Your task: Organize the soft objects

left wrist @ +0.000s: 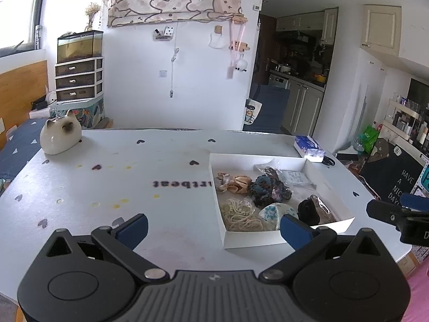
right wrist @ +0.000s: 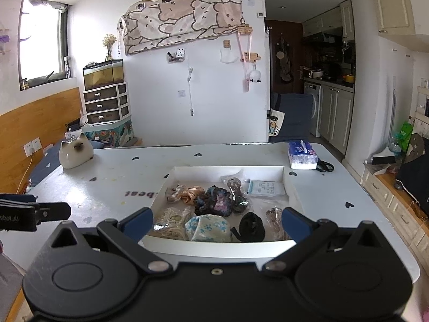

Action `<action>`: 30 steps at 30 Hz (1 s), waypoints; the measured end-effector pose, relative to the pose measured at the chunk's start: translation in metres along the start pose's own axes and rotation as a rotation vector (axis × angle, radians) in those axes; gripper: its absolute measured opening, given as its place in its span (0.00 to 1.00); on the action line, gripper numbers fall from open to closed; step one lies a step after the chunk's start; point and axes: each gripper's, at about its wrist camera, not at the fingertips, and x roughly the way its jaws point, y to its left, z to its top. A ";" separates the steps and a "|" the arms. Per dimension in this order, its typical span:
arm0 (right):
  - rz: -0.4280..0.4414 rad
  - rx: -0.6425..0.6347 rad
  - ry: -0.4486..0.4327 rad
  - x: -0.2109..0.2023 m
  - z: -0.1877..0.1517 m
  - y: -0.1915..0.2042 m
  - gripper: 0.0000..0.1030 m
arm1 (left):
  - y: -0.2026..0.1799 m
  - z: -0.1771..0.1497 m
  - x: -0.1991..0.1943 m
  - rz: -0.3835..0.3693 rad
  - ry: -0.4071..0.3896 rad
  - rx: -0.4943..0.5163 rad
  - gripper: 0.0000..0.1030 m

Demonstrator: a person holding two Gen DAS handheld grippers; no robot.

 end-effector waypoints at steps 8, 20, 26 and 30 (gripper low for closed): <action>-0.001 0.000 -0.001 0.000 0.000 0.000 1.00 | -0.001 0.000 -0.001 0.008 -0.001 -0.002 1.00; 0.000 -0.001 -0.004 -0.001 0.001 -0.001 1.00 | -0.001 0.000 -0.005 0.013 -0.005 -0.002 1.00; -0.002 0.000 -0.004 -0.001 0.001 -0.001 1.00 | -0.001 0.000 -0.006 0.012 -0.006 -0.002 1.00; -0.001 0.000 -0.005 -0.002 0.000 -0.002 1.00 | -0.001 0.000 -0.006 0.013 -0.006 -0.001 1.00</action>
